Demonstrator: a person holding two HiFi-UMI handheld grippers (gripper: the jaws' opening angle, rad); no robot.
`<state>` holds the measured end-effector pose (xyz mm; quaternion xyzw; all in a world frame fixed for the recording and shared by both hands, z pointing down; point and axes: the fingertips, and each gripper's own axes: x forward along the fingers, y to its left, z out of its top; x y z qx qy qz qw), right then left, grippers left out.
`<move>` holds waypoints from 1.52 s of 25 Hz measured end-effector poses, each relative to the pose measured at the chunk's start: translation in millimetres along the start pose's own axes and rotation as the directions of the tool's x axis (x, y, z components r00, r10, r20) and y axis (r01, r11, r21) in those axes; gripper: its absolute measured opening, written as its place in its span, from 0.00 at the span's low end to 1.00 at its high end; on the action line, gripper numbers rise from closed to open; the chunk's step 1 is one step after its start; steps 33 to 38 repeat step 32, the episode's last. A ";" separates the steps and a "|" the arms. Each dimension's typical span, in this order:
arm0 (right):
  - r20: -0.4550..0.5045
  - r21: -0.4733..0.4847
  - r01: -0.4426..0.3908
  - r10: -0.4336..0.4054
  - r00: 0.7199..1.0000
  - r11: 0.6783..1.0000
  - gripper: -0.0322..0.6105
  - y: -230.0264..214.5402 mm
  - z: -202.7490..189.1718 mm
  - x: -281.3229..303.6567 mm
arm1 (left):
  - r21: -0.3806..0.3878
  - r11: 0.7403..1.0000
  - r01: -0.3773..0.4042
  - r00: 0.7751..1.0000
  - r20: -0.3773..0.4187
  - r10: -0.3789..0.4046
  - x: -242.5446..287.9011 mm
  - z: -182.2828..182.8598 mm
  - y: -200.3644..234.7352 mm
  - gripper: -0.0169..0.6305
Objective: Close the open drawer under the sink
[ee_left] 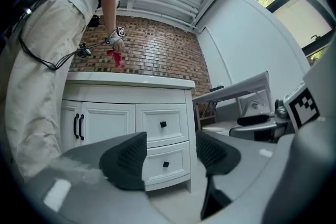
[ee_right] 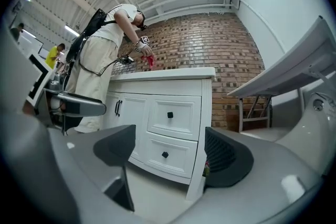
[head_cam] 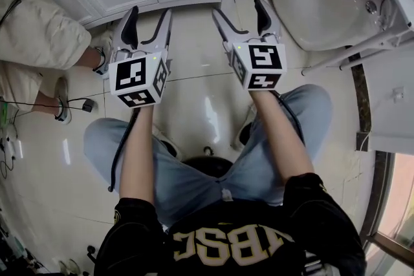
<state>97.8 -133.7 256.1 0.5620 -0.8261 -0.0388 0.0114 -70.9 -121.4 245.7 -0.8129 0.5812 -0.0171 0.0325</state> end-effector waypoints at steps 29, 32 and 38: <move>0.002 0.006 0.038 -0.038 0.999 0.999 0.68 -20.1 -7.7 -8.1 | 0.031 0.999 0.032 0.999 -0.021 -0.031 11.1 -7.4 -23.2 0.48; 0.002 0.004 0.030 -0.030 1.000 1.000 0.68 -17.5 -9.0 -8.0 | 0.028 0.999 0.031 0.999 -0.025 -0.031 11.0 -9.8 -22.7 0.48; 0.002 0.004 0.030 -0.030 1.000 1.000 0.68 -17.5 -9.0 -8.0 | 0.028 0.999 0.031 0.999 -0.025 -0.031 11.0 -9.8 -22.7 0.48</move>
